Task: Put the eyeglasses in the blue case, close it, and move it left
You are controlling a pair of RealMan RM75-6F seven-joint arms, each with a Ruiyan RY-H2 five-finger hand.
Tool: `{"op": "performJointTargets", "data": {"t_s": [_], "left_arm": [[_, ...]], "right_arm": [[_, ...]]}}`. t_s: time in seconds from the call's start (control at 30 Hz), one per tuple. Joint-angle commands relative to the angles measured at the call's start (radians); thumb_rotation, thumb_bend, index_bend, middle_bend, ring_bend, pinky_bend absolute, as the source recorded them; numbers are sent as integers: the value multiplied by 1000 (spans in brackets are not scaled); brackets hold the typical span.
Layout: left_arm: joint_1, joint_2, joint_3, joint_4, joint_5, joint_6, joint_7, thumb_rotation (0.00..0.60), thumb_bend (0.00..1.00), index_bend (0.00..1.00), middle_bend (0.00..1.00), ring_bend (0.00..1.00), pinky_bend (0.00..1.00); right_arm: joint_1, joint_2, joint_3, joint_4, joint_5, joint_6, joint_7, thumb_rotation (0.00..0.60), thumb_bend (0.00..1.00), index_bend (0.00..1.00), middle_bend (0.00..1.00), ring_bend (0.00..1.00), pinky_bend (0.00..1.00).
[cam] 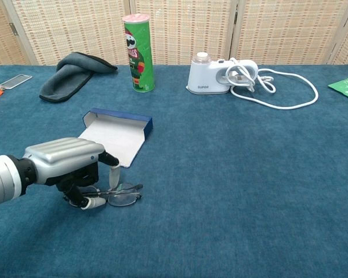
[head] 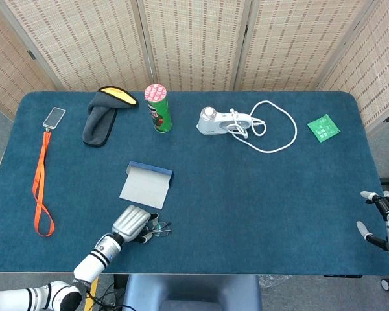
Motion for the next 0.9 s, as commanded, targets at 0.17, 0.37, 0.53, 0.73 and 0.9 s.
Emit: {"op": "performJointTargets", "data": {"t_s": [0.17,0.37,0.53,0.73,0.9], "left_arm": [[-2,8,10,-1,-9,10,-3,600,462,520,1000,933,968],[-4,9,17,8,-16,17,-7,600,486,546,1000,934,968],[2,13,18,15,2,49,-15,600,485,575,1000,934,968],[-12,36,-1,37,41,71,-29,600,485,600,1000,934,968],[-61,48,-45,76,52,44,-46,600,485,611,1000,934,968]], "right_arm": [[-1,1,0,0,-3,2,3,600,270,249,384,348,259],[-5,1,0,-1,-3,8,6,600,269,249,387,350,259],[-6,0,-2,-1,-5,8,7,600,269,249,388,352,259],[-11,5,-1,-4,-7,17,4,600,269,249,388,352,259],[-11,9,-2,-14,-11,19,-6,600,269,249,389,354,259]]}}
